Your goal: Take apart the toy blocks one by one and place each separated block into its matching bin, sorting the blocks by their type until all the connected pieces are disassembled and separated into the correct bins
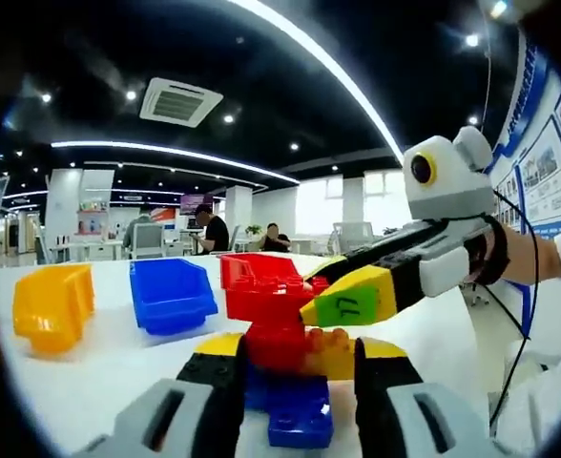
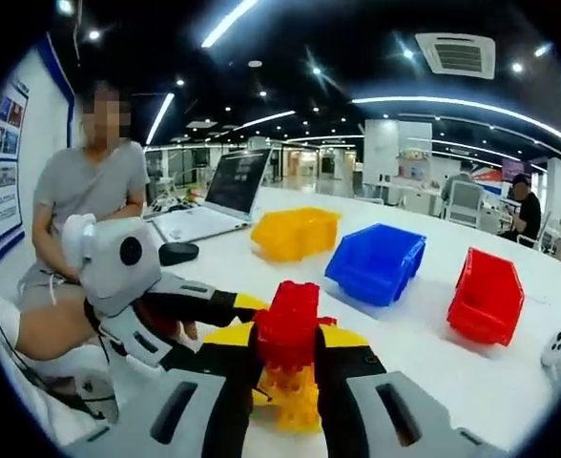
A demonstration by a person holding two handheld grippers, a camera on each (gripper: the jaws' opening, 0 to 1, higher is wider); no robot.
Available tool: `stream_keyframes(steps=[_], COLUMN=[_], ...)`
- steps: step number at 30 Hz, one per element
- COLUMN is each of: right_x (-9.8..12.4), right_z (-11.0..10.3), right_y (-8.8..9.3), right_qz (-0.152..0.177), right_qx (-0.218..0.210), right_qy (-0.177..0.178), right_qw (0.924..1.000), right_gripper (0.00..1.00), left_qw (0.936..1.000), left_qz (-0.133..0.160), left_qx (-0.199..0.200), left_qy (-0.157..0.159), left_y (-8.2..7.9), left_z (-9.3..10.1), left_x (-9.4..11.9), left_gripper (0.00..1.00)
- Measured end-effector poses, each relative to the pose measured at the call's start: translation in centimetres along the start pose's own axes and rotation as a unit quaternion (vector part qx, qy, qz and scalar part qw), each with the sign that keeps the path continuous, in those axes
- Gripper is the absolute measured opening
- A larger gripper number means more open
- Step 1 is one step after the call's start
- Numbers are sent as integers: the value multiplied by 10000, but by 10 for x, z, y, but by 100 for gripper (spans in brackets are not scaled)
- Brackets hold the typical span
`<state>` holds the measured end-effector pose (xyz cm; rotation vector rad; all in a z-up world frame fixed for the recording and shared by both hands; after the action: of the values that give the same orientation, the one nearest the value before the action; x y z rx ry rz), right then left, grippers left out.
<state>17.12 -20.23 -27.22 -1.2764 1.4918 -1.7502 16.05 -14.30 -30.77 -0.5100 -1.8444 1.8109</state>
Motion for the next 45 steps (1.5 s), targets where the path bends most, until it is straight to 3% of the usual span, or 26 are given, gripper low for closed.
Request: stream_keyframes(steps=[4, 9, 20, 24, 30, 37, 45], right_x=[0, -1, 2, 3, 6, 18, 36], right_z=[1, -2, 0, -1, 3, 22, 81], right_y=[0, 0, -2, -5, -12, -25, -21], right_qz=[-15, -7, -14, 97, 220, 405, 517], right_qx=[-9, -34, -462, -1363, -1038, -981, -1209], right_qy=[27, -53, -121, -305, -254, -1, 657], right_qw=[10000, 10000, 9989, 9901, 9940, 9944, 9891], right_gripper=[24, 23, 23, 23, 23, 23, 23], left_qw=[10000, 9980, 9983, 9986, 9991, 9996, 9997], left_qz=[-26, -199, -81, -163, -142, -91, -54], left_qx=[-53, -584, -571, -510, -385, -271, -251], left_qy=[-27, -108, 51, 4, 52, 57, 60], left_y=[0, 9, 6, 9, 6, 6, 7], left_z=[1, 5, 3, -3, -5, -4, -3], left_x=[-2, -9, -7, -8, -8, -9, -9], left_gripper=[46, 50, 48, 48, 46, 45, 45])
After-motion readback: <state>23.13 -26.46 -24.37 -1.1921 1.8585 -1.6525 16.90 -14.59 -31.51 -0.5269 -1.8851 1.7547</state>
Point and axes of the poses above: the point that each gripper's makers call its tool centre point, and the gripper's own axes: x roughly backward along the fingers, z roughly to its right, y roughly out of its underside, the point moved 4 cm from there along x, roughly backward along the fingers, and after that the axes turned 13 degrees about -y, right-handed, at the moved point
